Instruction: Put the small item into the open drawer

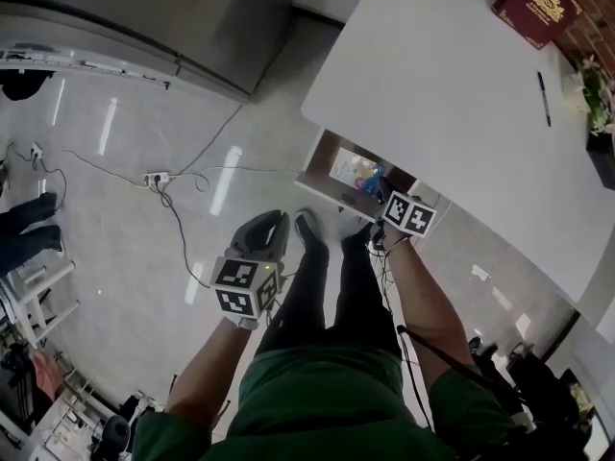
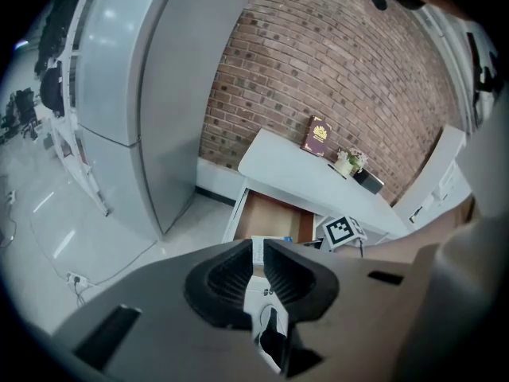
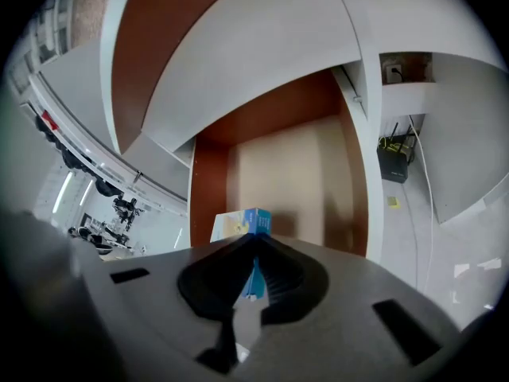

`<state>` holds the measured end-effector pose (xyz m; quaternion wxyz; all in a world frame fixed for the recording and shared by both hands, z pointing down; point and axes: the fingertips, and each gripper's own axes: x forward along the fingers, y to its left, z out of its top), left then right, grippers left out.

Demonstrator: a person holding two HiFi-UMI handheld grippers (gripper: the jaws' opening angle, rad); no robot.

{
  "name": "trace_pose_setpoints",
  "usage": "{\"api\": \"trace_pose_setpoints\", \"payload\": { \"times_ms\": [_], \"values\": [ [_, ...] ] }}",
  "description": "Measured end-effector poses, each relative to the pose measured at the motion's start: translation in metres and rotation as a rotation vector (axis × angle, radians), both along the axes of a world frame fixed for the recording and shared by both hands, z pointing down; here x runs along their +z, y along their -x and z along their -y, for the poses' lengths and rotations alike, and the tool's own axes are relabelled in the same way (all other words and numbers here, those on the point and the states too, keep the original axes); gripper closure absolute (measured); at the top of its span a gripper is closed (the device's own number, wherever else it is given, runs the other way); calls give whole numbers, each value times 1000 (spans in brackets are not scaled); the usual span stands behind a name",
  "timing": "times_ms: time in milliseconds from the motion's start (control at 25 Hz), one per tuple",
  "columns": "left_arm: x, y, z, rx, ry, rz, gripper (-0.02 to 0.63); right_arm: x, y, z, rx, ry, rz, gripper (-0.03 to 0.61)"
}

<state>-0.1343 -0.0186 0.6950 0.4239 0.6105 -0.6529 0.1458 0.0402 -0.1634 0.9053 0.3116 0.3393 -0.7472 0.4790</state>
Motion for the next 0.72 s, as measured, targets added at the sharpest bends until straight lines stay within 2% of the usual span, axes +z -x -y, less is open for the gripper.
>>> {"api": "trace_pose_setpoints", "payload": {
  "times_ms": [160,520,680,720],
  "values": [
    [9,-5,0,2,34,-32,574,19,0,4,-31,2,-52,557],
    [28,-6,-2,-10,57,-56,574,44,7,12,-50,0,-113,552],
    [34,-8,-2,-8,61,-63,574,50,3,11,-55,-2,-150,538],
    [34,-8,-1,-8,59,-65,574,51,3,10,-56,-1,-159,513]
  ]
}}
